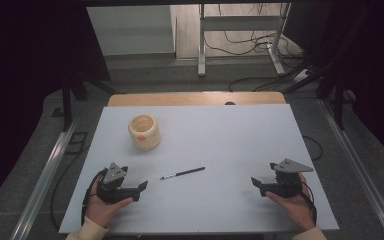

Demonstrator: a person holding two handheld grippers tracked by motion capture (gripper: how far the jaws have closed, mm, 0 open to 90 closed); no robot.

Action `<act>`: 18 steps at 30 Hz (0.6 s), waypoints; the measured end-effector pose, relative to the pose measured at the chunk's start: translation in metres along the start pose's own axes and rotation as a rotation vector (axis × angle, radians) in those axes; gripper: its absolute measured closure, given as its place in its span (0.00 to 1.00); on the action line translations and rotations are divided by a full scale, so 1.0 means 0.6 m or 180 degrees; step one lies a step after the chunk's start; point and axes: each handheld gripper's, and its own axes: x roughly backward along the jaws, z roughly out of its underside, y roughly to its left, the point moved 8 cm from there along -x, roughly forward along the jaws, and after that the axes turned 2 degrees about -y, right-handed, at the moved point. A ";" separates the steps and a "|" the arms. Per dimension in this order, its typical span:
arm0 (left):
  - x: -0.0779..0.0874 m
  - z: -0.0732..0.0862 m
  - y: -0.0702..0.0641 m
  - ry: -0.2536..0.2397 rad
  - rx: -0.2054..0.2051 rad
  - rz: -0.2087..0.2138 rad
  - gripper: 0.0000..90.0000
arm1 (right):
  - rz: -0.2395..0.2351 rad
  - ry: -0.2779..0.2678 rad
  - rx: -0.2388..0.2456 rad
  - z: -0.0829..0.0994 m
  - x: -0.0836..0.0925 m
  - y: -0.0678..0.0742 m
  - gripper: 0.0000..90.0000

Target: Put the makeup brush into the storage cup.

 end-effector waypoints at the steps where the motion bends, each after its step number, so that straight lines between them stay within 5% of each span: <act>1: 0.000 0.000 0.000 0.0000 0.0000 0.0000 0.12 | 0.0002 -0.0001 0.0004 0.000 0.000 0.000 0.12; 18: -0.002 0.000 0.003 -0.0022 -0.0005 -0.0006 0.11 | -0.0061 -0.0037 -0.0033 0.001 0.006 0.004 0.13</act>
